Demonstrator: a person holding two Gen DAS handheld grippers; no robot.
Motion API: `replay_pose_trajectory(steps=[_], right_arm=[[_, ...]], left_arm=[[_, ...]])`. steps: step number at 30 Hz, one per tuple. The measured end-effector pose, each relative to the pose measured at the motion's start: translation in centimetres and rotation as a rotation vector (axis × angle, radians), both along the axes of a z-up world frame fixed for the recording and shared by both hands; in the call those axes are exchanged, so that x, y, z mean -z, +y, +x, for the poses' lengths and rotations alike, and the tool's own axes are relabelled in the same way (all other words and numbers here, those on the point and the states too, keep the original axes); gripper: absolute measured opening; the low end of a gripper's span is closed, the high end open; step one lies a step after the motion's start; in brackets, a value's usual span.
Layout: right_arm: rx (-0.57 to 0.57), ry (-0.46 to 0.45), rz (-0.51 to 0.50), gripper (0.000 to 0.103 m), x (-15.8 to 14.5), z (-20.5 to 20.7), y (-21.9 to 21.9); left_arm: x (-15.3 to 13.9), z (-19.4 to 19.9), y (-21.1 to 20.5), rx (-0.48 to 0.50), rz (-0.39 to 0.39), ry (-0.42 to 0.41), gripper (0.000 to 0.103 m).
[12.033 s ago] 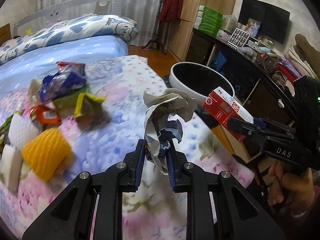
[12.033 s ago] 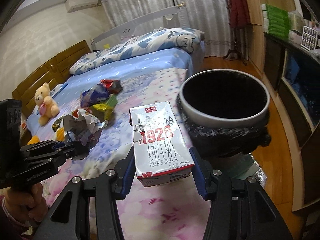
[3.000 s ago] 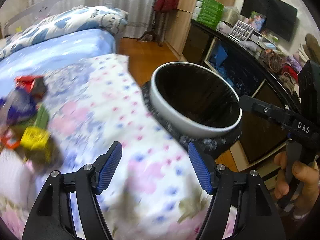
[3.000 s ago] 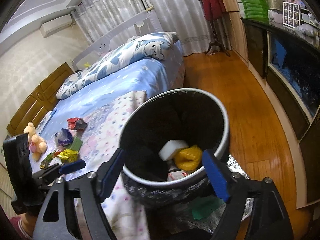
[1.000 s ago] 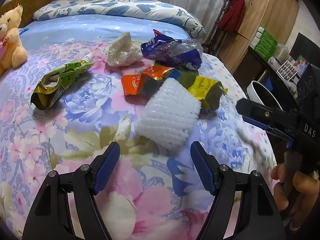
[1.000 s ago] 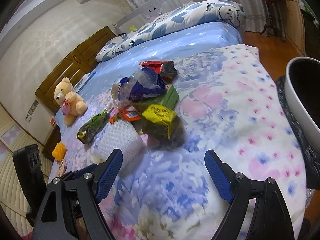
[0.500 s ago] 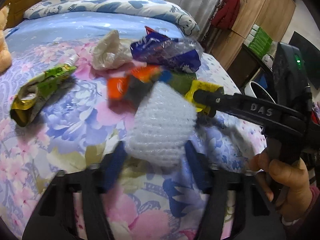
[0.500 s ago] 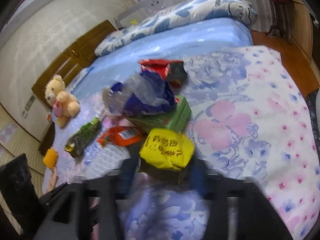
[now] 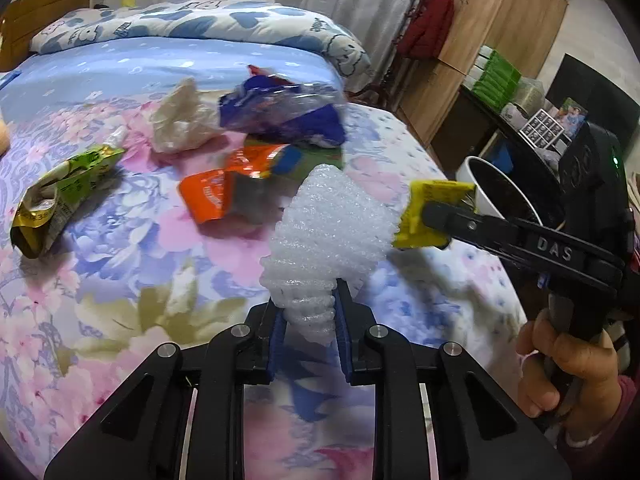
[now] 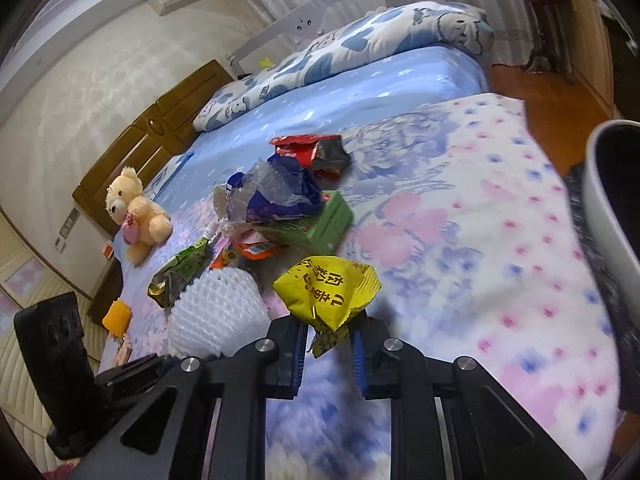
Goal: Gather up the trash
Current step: 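Grasp white foam net with left tool while right tool grasps yellow packet, then carry white foam net and yellow packet over the trash bin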
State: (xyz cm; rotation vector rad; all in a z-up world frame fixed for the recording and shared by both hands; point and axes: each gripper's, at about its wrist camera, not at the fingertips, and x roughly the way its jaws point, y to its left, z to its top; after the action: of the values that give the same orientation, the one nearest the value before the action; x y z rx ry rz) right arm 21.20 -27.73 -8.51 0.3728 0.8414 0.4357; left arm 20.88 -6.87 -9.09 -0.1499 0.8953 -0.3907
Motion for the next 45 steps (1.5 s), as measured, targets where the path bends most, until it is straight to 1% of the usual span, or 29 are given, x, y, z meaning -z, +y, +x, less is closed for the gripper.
replay_pose_trajectory(steps=[7, 13, 21, 31, 38, 45], right_arm=[[0.061, -0.012, 0.021, 0.019, -0.7, -2.7, -4.0], [0.123, -0.030, 0.028, 0.019, -1.0, -5.0, -7.5], [0.191, -0.043, 0.030, 0.019, -1.2, -6.9, -11.5], [0.254, -0.071, 0.014, 0.019, -2.0, -8.5, -15.3], [0.283, -0.082, 0.030, 0.019, -2.4, -8.6, -16.9], [0.301, -0.089, 0.028, 0.020, -2.7, -8.5, -18.0]], left_arm=[[-0.7, -0.4, -3.3, 0.059, -0.017, 0.000, 0.020], [-1.6, -0.2, -6.9, 0.116, -0.002, -0.014, 0.020], [-2.6, -0.7, -11.0, 0.174, 0.009, -0.033, 0.020], [-2.9, -1.1, -14.7, 0.230, 0.032, -0.038, 0.020], [-3.2, -1.2, -16.7, 0.266, 0.047, -0.048, 0.020], [-3.4, -0.8, -18.1, 0.281, 0.053, -0.050, 0.020]])
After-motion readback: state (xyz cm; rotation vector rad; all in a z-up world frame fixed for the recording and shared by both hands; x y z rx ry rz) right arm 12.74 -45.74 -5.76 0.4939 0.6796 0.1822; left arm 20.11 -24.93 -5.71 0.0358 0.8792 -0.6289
